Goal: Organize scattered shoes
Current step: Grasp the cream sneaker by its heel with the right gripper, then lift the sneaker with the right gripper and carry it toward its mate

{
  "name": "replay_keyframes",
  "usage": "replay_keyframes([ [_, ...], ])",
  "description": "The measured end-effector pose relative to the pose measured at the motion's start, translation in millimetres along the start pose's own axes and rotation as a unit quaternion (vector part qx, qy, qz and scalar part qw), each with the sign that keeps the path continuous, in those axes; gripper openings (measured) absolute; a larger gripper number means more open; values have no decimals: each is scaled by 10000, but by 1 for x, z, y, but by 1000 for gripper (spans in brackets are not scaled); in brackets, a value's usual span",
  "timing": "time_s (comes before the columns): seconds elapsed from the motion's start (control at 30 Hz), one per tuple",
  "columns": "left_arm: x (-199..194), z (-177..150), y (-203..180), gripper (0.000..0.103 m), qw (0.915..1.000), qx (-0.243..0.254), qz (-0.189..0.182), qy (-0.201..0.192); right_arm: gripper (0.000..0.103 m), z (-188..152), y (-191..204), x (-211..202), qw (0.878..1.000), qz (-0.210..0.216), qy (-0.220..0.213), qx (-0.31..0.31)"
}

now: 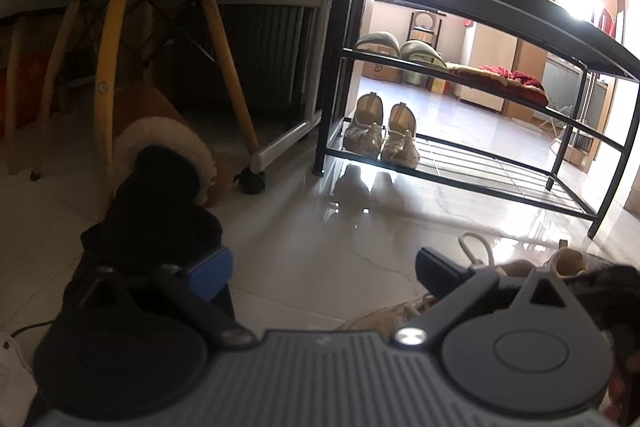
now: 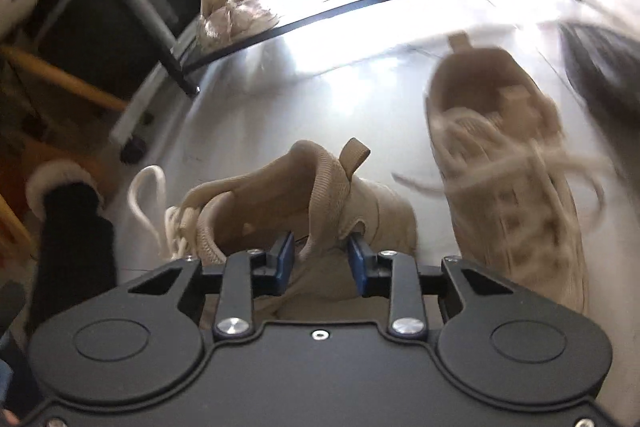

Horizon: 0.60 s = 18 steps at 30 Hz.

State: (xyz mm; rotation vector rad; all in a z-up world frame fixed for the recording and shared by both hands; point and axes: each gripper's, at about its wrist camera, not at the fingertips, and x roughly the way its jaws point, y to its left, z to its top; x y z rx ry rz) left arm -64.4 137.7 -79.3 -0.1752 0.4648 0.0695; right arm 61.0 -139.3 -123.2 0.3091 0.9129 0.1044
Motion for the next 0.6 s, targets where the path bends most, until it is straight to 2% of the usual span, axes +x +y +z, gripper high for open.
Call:
replay_keyframes([
  [0.07,0,1,2,99,10000,-60,7,-7,26,7,5,4,9999,-21,38,-137],
  [0.17,1,1,3,99,9999,-121,28,6,24,22,18,18,9973,-226,66,-693],
  [0.27,1,1,3,99,9999,-125,35,29,23,27,25,23,9952,-367,31,-906],
  [0.47,2,0,1,99,9999,-98,42,47,23,18,25,6,9972,-144,-502,-537],
  [0.53,1,-1,2,99,9999,-116,52,57,28,14,25,0,9968,-69,-679,-413],
  [0.57,1,-1,2,99,9999,-127,52,55,42,13,25,-3,9964,-32,-768,-351],
  [0.6,1,-1,3,99,9999,-137,51,54,64,11,25,-6,9959,6,-856,-289],
])
